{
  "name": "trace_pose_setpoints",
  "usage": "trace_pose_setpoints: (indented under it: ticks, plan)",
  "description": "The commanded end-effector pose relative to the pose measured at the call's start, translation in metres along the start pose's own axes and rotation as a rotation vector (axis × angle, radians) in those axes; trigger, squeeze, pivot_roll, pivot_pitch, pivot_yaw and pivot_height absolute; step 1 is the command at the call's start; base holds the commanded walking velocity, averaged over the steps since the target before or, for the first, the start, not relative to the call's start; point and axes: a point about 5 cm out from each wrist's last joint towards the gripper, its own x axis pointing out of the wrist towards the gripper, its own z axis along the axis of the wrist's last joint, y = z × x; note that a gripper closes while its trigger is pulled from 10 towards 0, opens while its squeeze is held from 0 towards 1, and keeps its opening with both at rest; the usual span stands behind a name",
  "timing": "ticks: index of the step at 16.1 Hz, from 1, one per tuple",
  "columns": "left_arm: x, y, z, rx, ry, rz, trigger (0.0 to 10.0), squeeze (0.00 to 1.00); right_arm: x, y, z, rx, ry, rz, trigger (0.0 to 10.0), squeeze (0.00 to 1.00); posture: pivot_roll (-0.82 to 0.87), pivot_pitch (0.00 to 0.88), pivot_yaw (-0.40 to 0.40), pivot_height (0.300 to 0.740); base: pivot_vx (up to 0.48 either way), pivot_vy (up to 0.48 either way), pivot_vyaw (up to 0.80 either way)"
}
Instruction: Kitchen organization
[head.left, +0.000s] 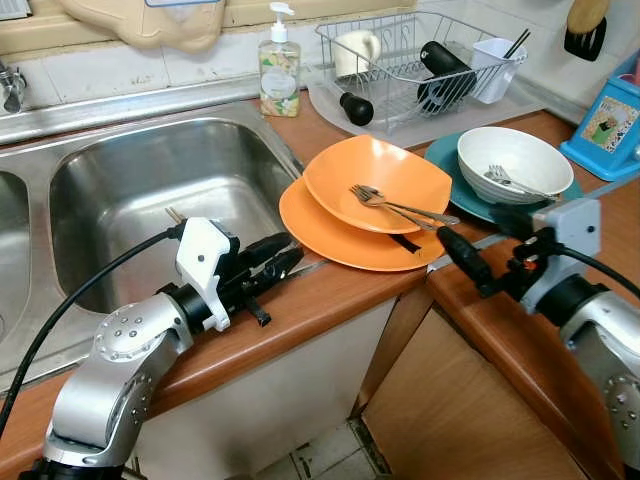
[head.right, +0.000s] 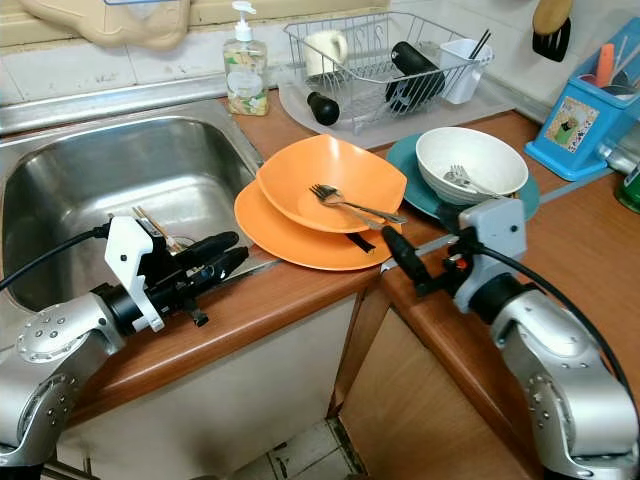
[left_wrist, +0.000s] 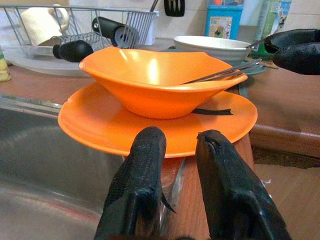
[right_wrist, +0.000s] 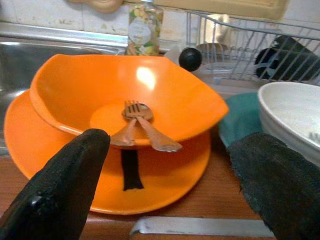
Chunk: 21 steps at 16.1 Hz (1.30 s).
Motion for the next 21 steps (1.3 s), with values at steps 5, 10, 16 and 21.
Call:
trace_pose_setpoints:
  ticks: [5,10,16,21]
  plan:
    - [0.002,-0.001,0.003,0.016,0.002,-0.011,10.0,0.0,0.008,0.015,0.005,0.022,-0.037,0.067,10.0,0.0,-0.15,0.0,-0.019,0.74,0.0,0.0,0.0]
    - [0.004,0.0,0.005,0.024,0.002,-0.005,10.0,0.0,0.008,0.014,0.014,0.067,-0.101,0.07,10.0,0.0,-0.15,0.0,-0.014,0.74,0.0,0.0,0.0]
    - [0.006,0.0,0.005,0.031,0.009,-0.017,10.0,0.0,-0.001,0.024,0.004,0.099,-0.061,0.179,3.8,0.0,-0.15,0.0,-0.012,0.74,0.0,0.0,0.0]
    - [0.006,-0.001,0.004,0.035,0.016,-0.02,10.0,0.0,-0.001,0.029,-0.003,0.122,-0.043,0.216,0.0,0.0,-0.14,0.0,-0.012,0.74,0.0,0.0,0.0]
